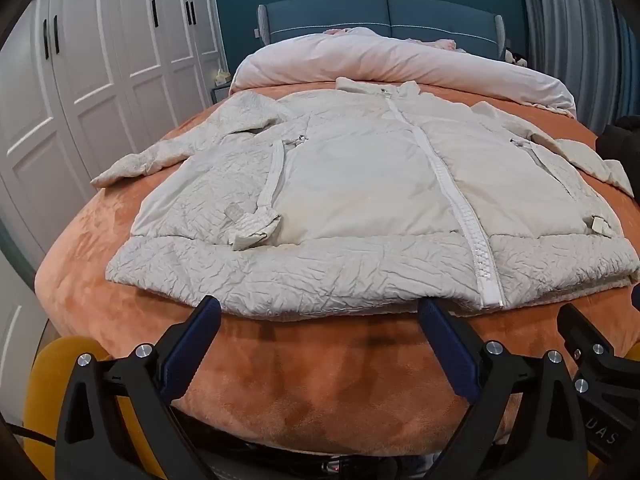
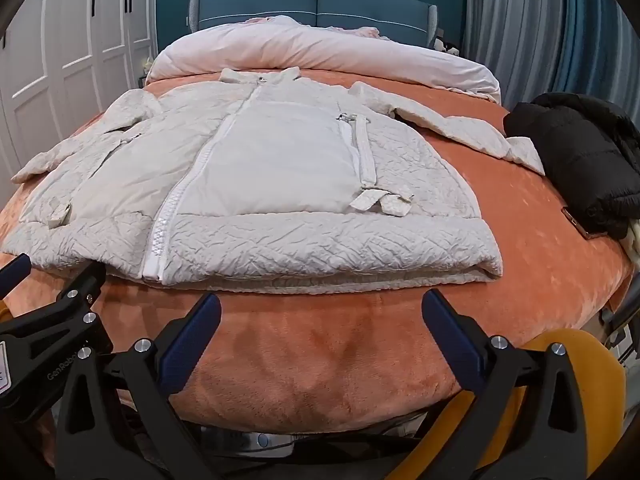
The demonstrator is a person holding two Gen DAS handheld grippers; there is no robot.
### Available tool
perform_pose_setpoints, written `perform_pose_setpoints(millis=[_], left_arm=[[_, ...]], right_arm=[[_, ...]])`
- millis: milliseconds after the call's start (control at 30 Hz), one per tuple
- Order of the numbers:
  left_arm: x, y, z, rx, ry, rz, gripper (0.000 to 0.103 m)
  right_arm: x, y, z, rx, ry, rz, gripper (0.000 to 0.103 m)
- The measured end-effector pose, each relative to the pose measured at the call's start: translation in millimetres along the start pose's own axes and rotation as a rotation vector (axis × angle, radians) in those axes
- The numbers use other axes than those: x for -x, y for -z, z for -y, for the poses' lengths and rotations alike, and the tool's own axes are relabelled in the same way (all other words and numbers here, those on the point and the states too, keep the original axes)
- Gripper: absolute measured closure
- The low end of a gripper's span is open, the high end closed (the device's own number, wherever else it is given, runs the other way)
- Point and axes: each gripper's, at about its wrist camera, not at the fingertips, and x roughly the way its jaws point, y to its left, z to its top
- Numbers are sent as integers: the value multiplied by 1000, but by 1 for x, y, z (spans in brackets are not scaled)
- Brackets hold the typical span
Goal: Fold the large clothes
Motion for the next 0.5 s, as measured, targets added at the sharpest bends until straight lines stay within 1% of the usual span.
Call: perform_pose_setpoints(millis=[100,500], left_arm=[[-1,0,-1,19,21,-13,7],[0,1,0,10,11,-5,7]], right_arm=[[-1,1,1,1,0,-2,5],[-1,1,-1,5,-3,0,5]])
